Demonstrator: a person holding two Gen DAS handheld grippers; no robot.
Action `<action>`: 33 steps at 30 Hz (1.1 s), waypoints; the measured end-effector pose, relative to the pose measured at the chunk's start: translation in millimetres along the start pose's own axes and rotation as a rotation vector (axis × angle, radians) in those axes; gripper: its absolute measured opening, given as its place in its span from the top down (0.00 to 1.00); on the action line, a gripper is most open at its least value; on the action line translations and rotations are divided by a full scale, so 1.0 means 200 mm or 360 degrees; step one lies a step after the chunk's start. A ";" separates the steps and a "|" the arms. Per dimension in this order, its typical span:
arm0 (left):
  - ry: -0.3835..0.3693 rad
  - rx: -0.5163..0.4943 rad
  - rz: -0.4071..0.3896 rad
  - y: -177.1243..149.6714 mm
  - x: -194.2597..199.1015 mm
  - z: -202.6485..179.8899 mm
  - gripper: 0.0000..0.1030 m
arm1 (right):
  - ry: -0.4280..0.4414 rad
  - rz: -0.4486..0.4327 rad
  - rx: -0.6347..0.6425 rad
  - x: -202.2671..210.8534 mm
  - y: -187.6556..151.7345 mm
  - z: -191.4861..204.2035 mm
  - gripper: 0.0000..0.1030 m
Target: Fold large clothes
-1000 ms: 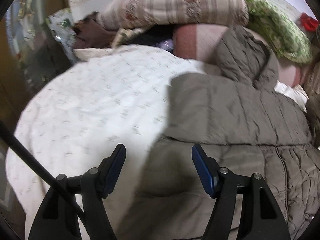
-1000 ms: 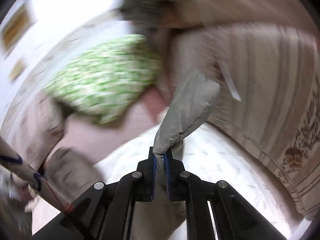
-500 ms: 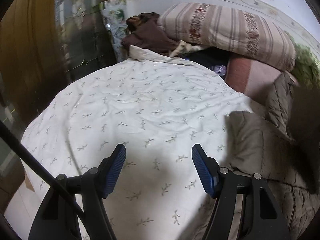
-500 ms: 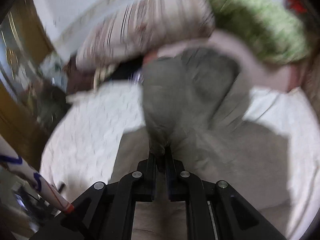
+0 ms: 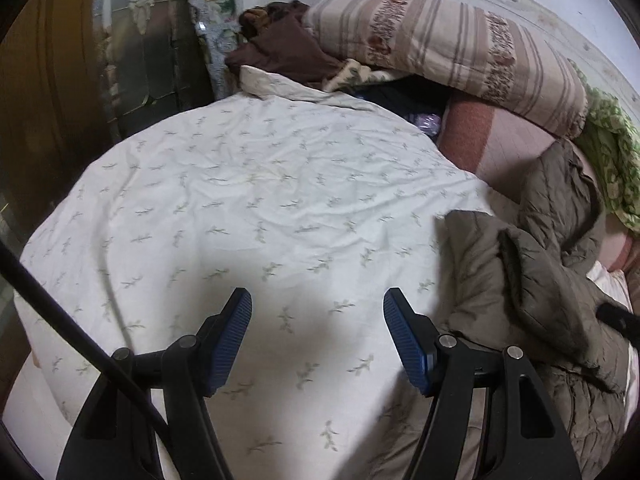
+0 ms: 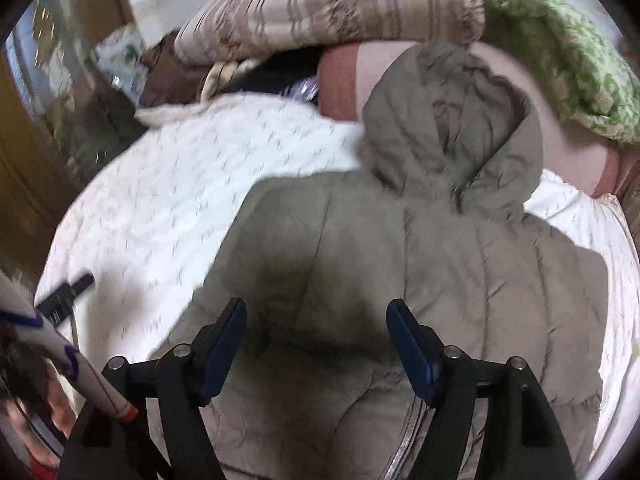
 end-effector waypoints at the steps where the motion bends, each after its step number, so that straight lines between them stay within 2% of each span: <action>1: 0.0002 -0.0019 -0.0005 0.00 0.00 -0.01 0.34 | -0.0026 -0.0002 -0.0018 -0.03 0.03 -0.02 0.45; 2: 0.0009 -0.0039 -0.0013 0.00 0.01 -0.03 0.34 | -0.0042 0.0028 -0.0024 -0.10 0.06 -0.02 0.55; 3: 0.0015 -0.0052 -0.0021 0.00 0.01 -0.04 0.34 | -0.0045 0.0066 -0.0032 -0.16 0.07 -0.02 0.61; 7: 0.0002 -0.0092 -0.0036 0.00 0.01 -0.09 0.34 | -0.0100 0.0274 -0.0067 -0.51 0.05 -0.02 0.62; 9: 0.0023 -0.0139 -0.0045 0.00 0.01 -0.12 0.34 | -0.0208 0.0265 -0.0072 -0.60 0.05 -0.02 0.62; 11: 0.0036 -0.0183 -0.0041 -0.01 0.00 -0.16 0.34 | -0.0199 0.0234 -0.0085 -0.52 0.07 0.01 0.62; 13: 0.0033 -0.0216 -0.0037 -0.02 0.00 -0.19 0.34 | -0.0074 0.0198 -0.0095 -0.40 0.07 0.03 0.61; 15: 0.0027 -0.0249 -0.0033 -0.04 0.01 -0.22 0.34 | -0.0039 0.0136 -0.0093 -0.23 0.03 0.00 0.51; 18: -0.0023 -0.0254 -0.0005 -0.07 0.01 -0.27 0.34 | -0.0083 0.0069 -0.0068 -0.03 -0.08 -0.10 0.49; 22: -0.0057 -0.0285 0.0011 -0.12 0.03 -0.34 0.34 | -0.0260 0.0047 -0.0116 0.11 -0.25 -0.36 0.49; 24: -0.0064 -0.0331 0.0007 -0.15 0.04 -0.39 0.34 | -0.0326 0.0065 -0.0185 0.15 -0.35 -0.51 0.49; 27: -0.0051 -0.0423 0.0002 -0.20 0.05 -0.48 0.34 | -0.0355 0.0103 -0.0316 0.24 -0.52 -0.69 0.48; 33: -0.0062 -0.0563 0.0047 -0.30 0.05 -0.62 0.34 | -0.0389 0.0209 -0.0455 0.30 -0.82 -0.94 0.48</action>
Point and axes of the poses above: each gripper's, at about its wrist camera, not at the fingertips, and x roughly against the way its jaws point, z to its left, y to its top, the point moved 7 cm from there along -x, roughly the way its jaws point, and after that the axes turned 9 degrees about -x, right-handed, at the moved point
